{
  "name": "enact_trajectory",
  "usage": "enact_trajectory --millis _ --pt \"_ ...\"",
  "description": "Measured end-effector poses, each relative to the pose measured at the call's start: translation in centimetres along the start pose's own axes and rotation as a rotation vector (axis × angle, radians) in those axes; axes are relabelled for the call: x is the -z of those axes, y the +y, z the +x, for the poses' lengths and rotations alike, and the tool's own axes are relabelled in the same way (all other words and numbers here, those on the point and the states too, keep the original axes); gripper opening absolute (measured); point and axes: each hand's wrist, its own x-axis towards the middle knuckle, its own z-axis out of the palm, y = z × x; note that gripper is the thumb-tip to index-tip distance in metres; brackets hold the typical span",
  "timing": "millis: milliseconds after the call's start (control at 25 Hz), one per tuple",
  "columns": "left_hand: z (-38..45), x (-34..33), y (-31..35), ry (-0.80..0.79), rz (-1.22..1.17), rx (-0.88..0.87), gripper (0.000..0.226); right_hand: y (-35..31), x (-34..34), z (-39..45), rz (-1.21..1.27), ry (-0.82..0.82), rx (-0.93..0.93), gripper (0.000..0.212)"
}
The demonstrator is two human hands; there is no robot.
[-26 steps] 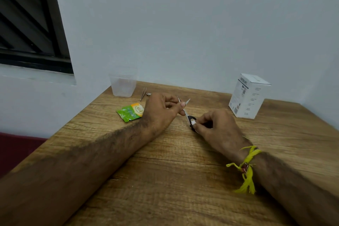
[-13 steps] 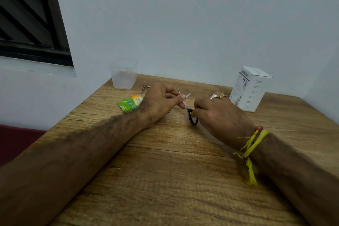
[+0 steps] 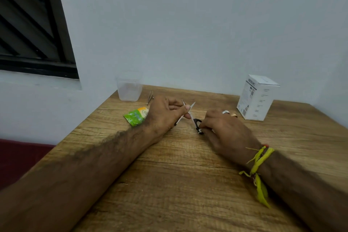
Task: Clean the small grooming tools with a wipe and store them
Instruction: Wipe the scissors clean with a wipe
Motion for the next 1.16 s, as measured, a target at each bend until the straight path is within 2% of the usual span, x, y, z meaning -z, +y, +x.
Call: enact_trajectory --millis 160,200,280,360,440,560,800,1160 --pt "0.0 0.0 -0.5 0.001 0.014 -0.028 0.007 0.2 -0.6 0.0 0.377 0.085 -0.209 0.008" --pt "0.0 -0.1 -0.4 -0.011 0.017 -0.025 0.009 0.6 -0.6 -0.3 0.455 0.153 -0.279 0.008" --pt "-0.1 -0.2 0.2 -0.035 0.041 -0.017 0.012 0.8 -0.1 -0.5 0.581 0.392 -0.377 0.008" --pt "-0.2 0.0 0.6 -0.064 0.041 0.002 0.010 0.2 0.1 0.3 0.602 0.598 -0.353 0.012" --pt "-0.4 0.1 1.0 -0.137 -0.014 0.032 0.006 -0.4 -0.4 1.1 0.501 0.664 -0.250 0.007" --pt "-1.1 -0.6 1.1 -0.216 -0.066 0.031 0.018 0.3 -1.5 1.3 0.295 0.639 -0.101 0.007" --pt "-1.0 -1.3 0.9 -0.147 -0.098 0.069 0.012 0.7 -2.3 1.7 0.120 0.625 0.005 0.010" --pt "-1.9 -2.1 1.5 -0.062 -0.043 0.105 0.017 1.5 -2.1 1.7 0.159 0.610 -0.016 0.014"
